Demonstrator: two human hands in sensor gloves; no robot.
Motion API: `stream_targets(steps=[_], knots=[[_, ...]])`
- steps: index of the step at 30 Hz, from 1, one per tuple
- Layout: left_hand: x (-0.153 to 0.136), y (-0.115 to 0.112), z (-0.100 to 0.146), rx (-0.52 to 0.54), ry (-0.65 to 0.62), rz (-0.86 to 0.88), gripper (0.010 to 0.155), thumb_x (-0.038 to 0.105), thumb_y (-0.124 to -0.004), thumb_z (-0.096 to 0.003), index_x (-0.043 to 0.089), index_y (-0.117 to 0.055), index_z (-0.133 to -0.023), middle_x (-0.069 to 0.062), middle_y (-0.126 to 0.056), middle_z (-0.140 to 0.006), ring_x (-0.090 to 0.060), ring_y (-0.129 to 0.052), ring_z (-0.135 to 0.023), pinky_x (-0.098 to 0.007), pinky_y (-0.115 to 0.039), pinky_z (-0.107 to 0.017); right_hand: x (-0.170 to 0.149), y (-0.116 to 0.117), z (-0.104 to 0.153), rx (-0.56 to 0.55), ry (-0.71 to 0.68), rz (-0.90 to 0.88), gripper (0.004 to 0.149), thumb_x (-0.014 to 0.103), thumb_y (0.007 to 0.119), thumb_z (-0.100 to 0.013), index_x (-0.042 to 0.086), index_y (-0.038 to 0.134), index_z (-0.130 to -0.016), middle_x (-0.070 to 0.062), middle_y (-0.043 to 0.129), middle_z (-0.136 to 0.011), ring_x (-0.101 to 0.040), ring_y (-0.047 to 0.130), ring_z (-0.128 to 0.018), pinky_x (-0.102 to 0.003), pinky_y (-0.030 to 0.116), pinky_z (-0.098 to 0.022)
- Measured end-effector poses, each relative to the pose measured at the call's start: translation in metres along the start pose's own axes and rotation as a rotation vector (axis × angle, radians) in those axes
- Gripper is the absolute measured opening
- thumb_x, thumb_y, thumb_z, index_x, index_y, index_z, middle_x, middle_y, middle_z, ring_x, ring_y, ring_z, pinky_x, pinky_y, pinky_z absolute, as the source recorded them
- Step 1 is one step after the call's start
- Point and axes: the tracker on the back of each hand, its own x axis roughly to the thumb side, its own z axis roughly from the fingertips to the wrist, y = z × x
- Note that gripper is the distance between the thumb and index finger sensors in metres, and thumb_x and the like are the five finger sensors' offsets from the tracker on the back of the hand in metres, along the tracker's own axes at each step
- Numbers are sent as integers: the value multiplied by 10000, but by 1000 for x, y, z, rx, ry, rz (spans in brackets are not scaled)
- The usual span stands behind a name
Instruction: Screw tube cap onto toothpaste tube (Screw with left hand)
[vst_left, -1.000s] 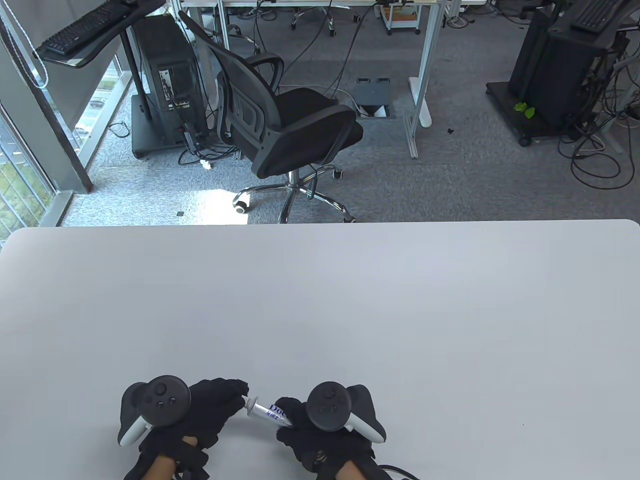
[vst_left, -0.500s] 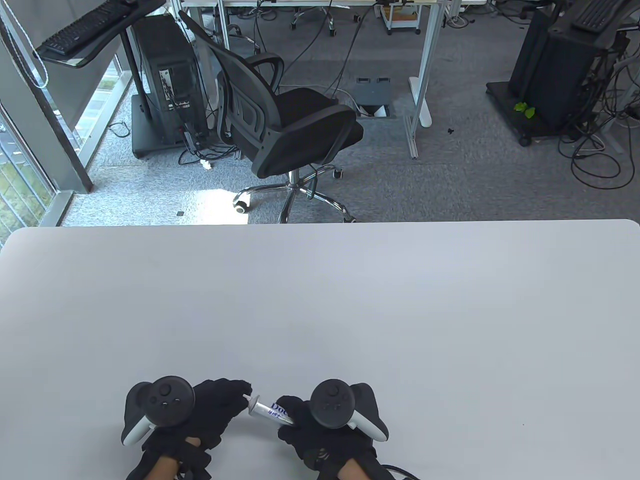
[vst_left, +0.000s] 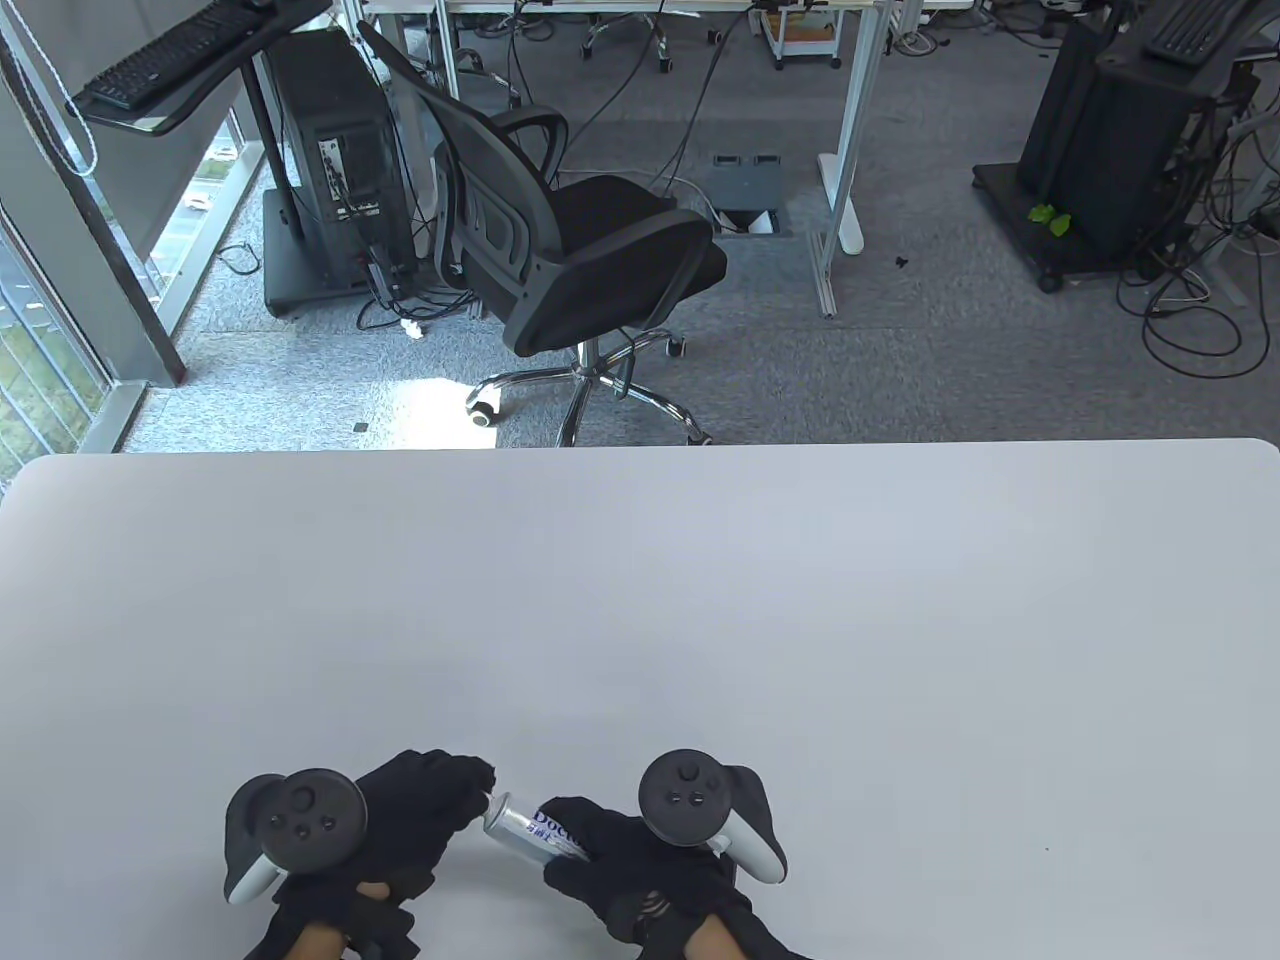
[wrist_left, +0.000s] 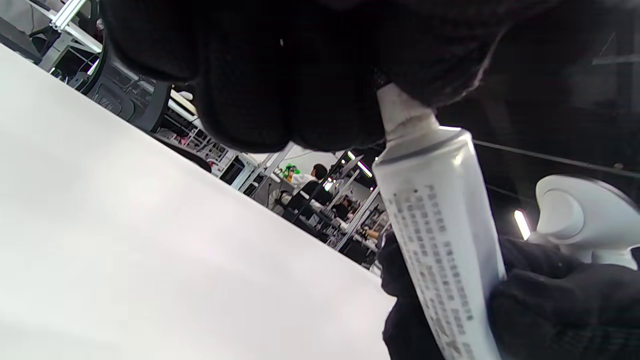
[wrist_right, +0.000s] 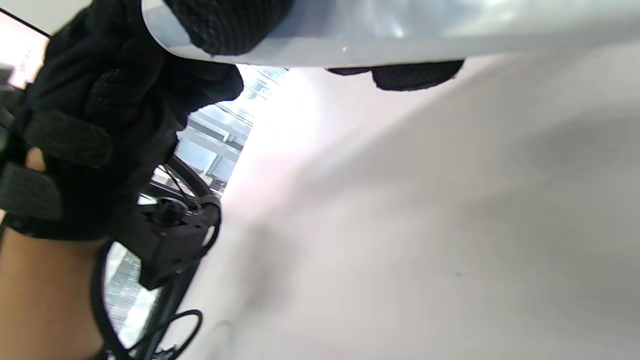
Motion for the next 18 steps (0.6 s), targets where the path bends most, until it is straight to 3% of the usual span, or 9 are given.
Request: stream_targets(steps=[3, 10, 13, 18], knots=[[-4, -2, 1, 18, 11, 41, 609, 565, -654, -568, 206, -733, -1054, -88, -868, -926, -333, -890, -802, -601, -651, -665, -3, -18, 3, -75, 50, 4, 518, 251, 733, -582, 181, 528, -1053, -263, 626, -970, -554, 710, -814, -720, 534, -609], [-15, -12, -7, -49, 66, -11, 625, 569, -651, -581, 235, -657, -1108, -111, -763, -1059, -368, -795, -948, -615, -603, -698, -33, -83, 32, -400, 325, 260, 512, 222, 745, -576, 186, 540, -1044, -261, 627, -971, -555, 705, -821, -726, 527, -610], [-21, -15, -10, -44, 88, 7, 708, 587, -635, -589, 262, -438, -1187, -130, -510, -1196, -395, -638, -1052, -645, -495, -734, -49, -107, 44, -516, 446, 358, 512, 220, 748, -573, 193, 542, -1040, -254, 625, -976, -551, 697, -839, -729, 520, -612], [-23, -16, -12, -22, 104, -44, 724, 588, -638, -591, 258, -406, -1191, -131, -413, -1224, -410, -475, -1113, -660, -389, -747, -82, -134, 57, -592, 643, 464, 510, 220, 750, -570, 211, 544, -1037, -239, 619, -987, -539, 684, -863, -728, 515, -617]])
